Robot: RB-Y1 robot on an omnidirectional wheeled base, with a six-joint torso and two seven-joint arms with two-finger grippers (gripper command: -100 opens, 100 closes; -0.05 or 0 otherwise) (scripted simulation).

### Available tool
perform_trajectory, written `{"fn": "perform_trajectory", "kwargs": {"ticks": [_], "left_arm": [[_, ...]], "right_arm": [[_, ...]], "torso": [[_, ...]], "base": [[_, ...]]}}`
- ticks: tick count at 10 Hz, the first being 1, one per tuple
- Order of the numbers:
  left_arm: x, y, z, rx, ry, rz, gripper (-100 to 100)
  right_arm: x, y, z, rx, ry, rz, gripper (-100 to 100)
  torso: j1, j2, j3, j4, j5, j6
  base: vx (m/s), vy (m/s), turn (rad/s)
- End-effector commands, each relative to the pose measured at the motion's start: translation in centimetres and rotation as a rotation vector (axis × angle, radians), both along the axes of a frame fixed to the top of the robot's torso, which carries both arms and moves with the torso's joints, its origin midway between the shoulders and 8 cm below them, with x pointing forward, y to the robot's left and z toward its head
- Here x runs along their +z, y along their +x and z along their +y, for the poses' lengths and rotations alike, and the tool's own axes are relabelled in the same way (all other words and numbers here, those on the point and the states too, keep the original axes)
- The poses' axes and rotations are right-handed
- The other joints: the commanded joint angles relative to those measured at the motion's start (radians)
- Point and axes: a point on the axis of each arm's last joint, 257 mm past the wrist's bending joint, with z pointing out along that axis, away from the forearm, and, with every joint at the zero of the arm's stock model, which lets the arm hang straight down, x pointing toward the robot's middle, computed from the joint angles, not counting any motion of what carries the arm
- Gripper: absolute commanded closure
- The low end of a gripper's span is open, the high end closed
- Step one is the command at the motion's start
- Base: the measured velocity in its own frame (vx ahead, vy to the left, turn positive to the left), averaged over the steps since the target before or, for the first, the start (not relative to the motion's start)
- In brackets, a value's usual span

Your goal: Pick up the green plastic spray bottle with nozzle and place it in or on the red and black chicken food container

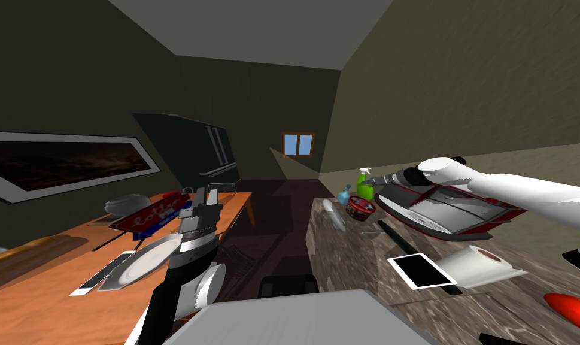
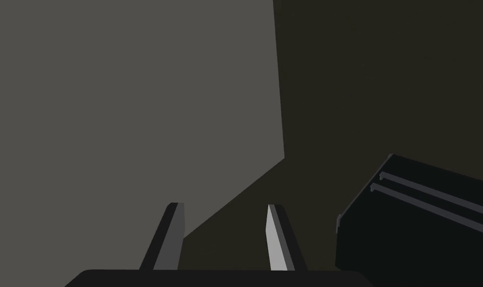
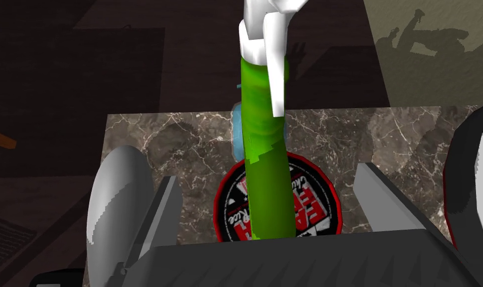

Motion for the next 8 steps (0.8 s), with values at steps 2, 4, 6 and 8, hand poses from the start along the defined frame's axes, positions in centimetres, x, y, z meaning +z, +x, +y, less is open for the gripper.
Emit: {"fn": "perform_trajectory", "kwargs": {"ticks": [2, 4, 6, 8], "left_arm": [[0.0, 0.0, 0.0, 0.0, 0.0, 0.0, 0], [0.0, 0.0, 0.0, 0.0, 0.0, 0.0, 0], [0.0, 0.0, 0.0, 0.0, 0.0, 0.0, 0], [0.0, 0.0, 0.0, 0.0, 0.0, 0.0, 0]], "right_arm": [[0.0, 0.0, 0.0, 0.0, 0.0, 0.0, -100], [0.0, 0.0, 0.0, 0.0, 0.0, 0.0, 0], [2.5, -1.1, -0.9, -0.009, -0.01, -0.005, -100], [4.1, -1.9, -1.4, -0.016, -0.016, -0.008, -100]], "torso": [[0.0, 0.0, 0.0, 0.0, 0.0, 0.0], [0.0, 0.001, 0.001, 0.0, 0.0, 0.0], [0.002, 0.001, 0.001, 0.0, 0.001, 0.0], [0.003, 0.0, 0.0, 0.0, 0.001, 0.0]], "base": [[0.0, 0.0, 0.0], [0.0, 0.0, 0.0], [0.011, 0.026, 0.077], [0.021, 0.035, 0.064]]}}
